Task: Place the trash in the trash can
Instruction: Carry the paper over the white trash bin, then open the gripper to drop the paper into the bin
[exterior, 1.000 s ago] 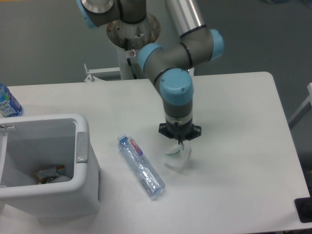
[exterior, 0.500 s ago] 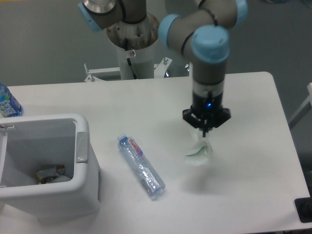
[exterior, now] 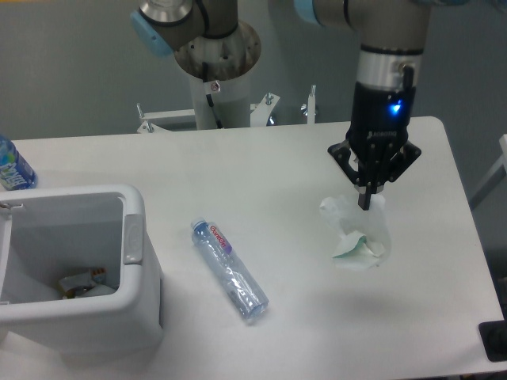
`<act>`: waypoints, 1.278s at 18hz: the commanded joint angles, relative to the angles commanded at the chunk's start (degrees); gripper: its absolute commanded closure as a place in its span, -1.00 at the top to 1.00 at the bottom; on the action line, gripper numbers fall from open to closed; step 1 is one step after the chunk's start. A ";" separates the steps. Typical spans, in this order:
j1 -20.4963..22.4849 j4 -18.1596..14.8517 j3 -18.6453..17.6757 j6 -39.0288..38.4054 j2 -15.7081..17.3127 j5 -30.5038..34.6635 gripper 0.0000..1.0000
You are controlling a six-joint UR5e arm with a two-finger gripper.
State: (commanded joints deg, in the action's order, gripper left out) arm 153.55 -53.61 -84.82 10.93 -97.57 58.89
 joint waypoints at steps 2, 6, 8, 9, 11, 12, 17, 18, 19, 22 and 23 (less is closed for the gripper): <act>-2.54 0.17 0.27 -5.45 1.33 -0.09 -1.00; -9.83 0.18 0.97 -8.72 2.91 -0.01 -1.00; -14.92 0.44 0.97 -8.38 3.18 -0.09 -1.00; -17.12 1.40 1.06 -8.38 2.92 -0.09 -1.00; -22.31 2.98 0.71 -8.64 2.48 0.00 -1.00; -23.90 2.99 0.45 -8.82 2.39 0.00 -1.00; -29.62 3.25 -1.49 -7.94 2.30 0.08 0.83; -29.63 3.08 -1.40 -8.37 2.38 0.17 1.00; -29.63 2.99 -1.40 -8.73 2.47 0.26 1.00; -29.28 2.81 -1.49 -9.17 2.48 0.43 1.00; -28.84 2.73 -1.49 -9.17 2.39 0.52 1.00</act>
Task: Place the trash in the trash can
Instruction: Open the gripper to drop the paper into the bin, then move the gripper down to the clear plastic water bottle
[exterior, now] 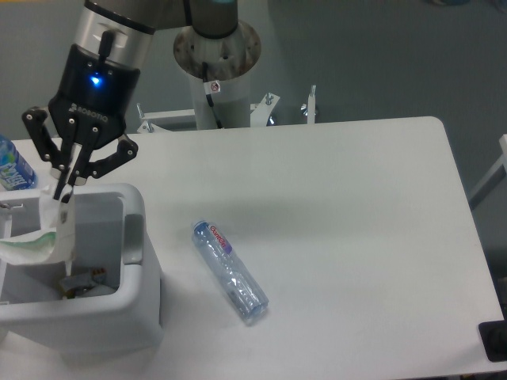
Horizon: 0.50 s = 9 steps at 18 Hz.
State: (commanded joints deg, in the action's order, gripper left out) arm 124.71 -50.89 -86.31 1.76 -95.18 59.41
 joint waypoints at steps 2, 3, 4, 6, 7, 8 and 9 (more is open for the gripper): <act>1.67 0.00 -0.09 0.00 0.09 0.09 1.00; 2.37 0.00 -0.17 0.00 0.17 0.09 1.00; 3.42 0.00 -0.09 0.09 0.09 0.18 1.00; 7.19 0.00 -0.09 0.09 -0.26 0.70 1.00; 8.43 0.09 -0.17 0.09 -1.40 1.05 1.00; 9.92 0.09 0.00 0.09 -3.32 1.49 1.00; 11.85 0.00 0.09 0.09 -4.91 1.93 1.00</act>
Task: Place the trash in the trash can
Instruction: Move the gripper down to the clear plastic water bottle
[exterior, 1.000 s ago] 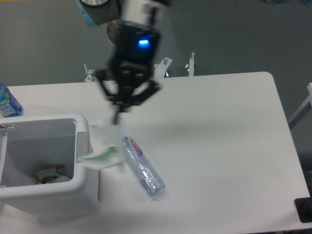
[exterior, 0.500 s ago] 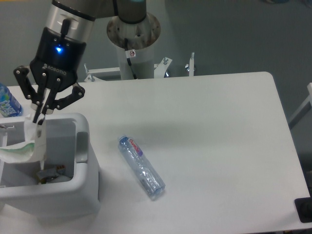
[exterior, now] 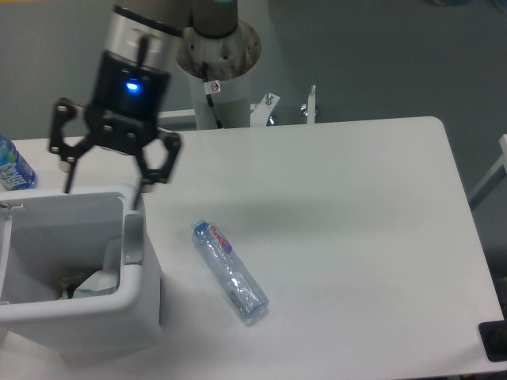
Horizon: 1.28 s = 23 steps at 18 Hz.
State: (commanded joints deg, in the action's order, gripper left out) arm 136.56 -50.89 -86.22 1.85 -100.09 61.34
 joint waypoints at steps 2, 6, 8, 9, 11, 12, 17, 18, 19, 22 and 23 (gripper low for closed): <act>2.82 0.00 -0.17 0.26 -1.76 0.79 1.00; 5.38 0.17 -0.17 0.09 -5.81 5.00 1.00; 5.47 0.26 0.26 -0.35 -8.53 8.60 1.00; 5.47 0.26 0.18 -1.05 -9.67 10.71 1.00; 5.38 0.26 0.09 -1.32 -11.78 13.96 1.00; 5.38 0.26 0.00 -1.32 -12.75 14.85 1.00; 4.24 0.35 -0.35 -1.23 -17.67 17.23 1.00; 3.54 0.35 -0.35 -1.14 -18.73 18.28 1.00; 2.67 0.35 -0.44 -1.14 -19.52 19.24 1.00; 1.17 0.35 -0.26 -1.06 -22.42 20.92 1.00; 0.55 0.35 -0.18 -1.05 -23.12 21.27 1.00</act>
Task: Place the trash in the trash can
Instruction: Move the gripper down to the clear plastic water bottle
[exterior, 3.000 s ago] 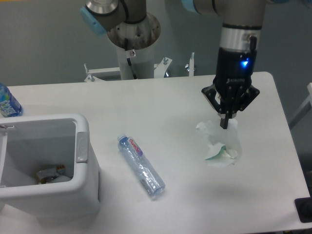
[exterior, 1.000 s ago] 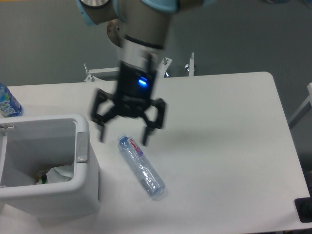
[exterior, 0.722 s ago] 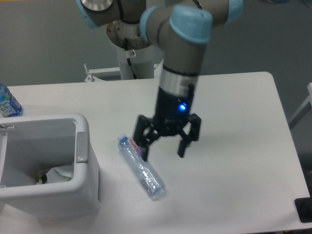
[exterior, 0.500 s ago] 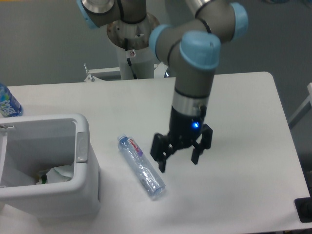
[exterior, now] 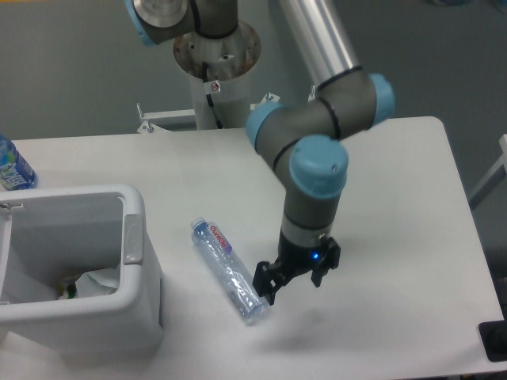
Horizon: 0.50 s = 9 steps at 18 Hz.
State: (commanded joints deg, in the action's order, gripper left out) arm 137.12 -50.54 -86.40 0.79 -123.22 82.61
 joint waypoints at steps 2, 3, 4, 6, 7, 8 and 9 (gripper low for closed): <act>-0.62 0.00 0.09 0.00 -0.53 0.09 1.00; -0.71 0.00 0.00 0.17 -0.62 0.09 1.00; -1.41 0.00 -0.17 0.35 -1.06 0.18 1.00; -2.11 0.00 -0.26 0.26 -2.20 1.58 1.00; -2.29 0.00 -0.18 0.26 -2.64 2.28 1.00; -2.73 -0.09 -0.17 0.26 -2.82 2.46 1.00; -3.08 -0.09 -0.26 0.26 -2.91 2.46 1.00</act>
State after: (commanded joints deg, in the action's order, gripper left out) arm 134.04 -50.62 -86.66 1.05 -126.12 85.08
